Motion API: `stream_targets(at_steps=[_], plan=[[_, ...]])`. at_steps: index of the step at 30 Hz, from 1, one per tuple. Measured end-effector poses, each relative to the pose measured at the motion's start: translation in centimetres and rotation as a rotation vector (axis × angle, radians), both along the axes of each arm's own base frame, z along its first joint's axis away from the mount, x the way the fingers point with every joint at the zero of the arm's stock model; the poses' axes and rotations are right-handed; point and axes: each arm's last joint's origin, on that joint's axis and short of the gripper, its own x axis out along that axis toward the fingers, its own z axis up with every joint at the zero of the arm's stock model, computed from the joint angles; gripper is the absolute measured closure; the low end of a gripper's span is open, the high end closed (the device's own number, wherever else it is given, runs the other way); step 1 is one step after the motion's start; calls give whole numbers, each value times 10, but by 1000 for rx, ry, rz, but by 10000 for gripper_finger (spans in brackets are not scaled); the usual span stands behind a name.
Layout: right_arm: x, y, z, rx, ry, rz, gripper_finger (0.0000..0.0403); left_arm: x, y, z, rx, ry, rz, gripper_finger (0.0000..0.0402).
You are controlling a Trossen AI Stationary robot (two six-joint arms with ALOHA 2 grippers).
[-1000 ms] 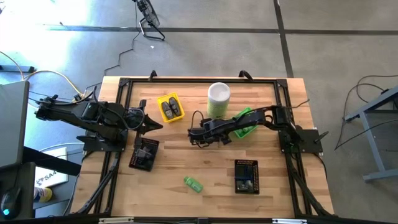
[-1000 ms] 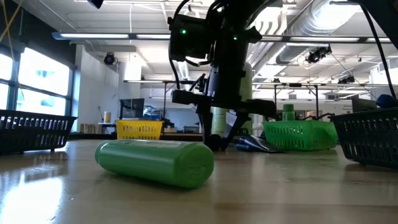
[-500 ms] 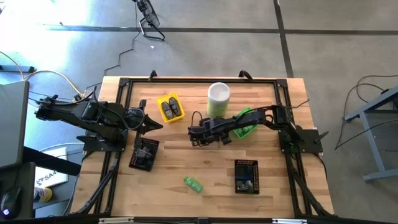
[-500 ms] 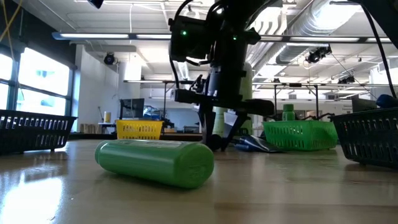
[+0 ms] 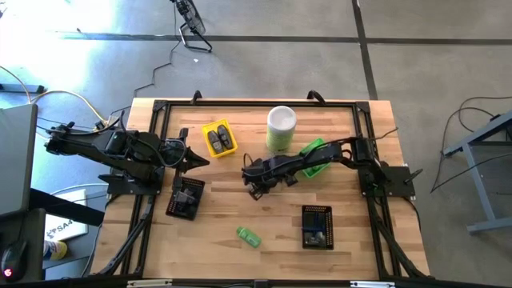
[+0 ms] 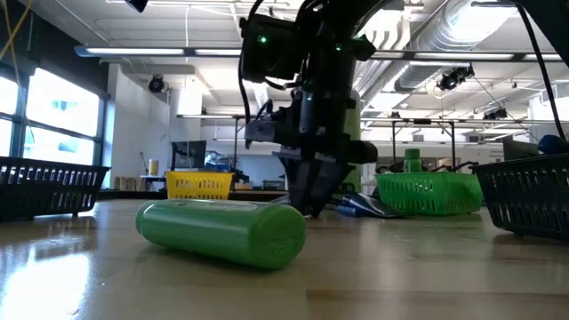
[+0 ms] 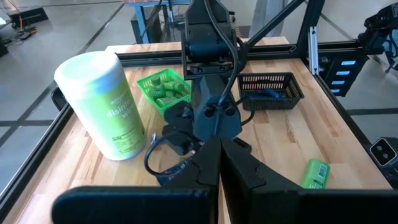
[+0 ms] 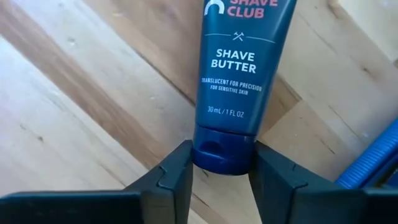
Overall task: Pick & Place Travel size toiletries
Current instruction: Put the shave cream into the left black bin
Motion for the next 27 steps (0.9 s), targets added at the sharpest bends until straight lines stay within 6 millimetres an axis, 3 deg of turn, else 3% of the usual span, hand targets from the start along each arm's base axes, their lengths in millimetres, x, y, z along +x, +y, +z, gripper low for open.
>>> stream_targets(at_steps=[4, 10, 16, 22, 27], plan=[[0, 0, 0, -5, 3, 48, 279, 0, 0, 0, 0, 0, 0, 396], [0, 1, 0, -19, 4, 131, 240, 0, 0, 0, 0, 0, 0, 396], [0, 1, 4, -36, -3, 204, 274, 0, 0, 0, 0, 1, 0, 396], [1, 2, 32, -45, -123, 230, 282, 0, 0, 0, -35, -1, 11, 396], [-1, 2, 51, -24, -179, 237, 245, 0, 0, 0, -72, 0, 22, 396]])
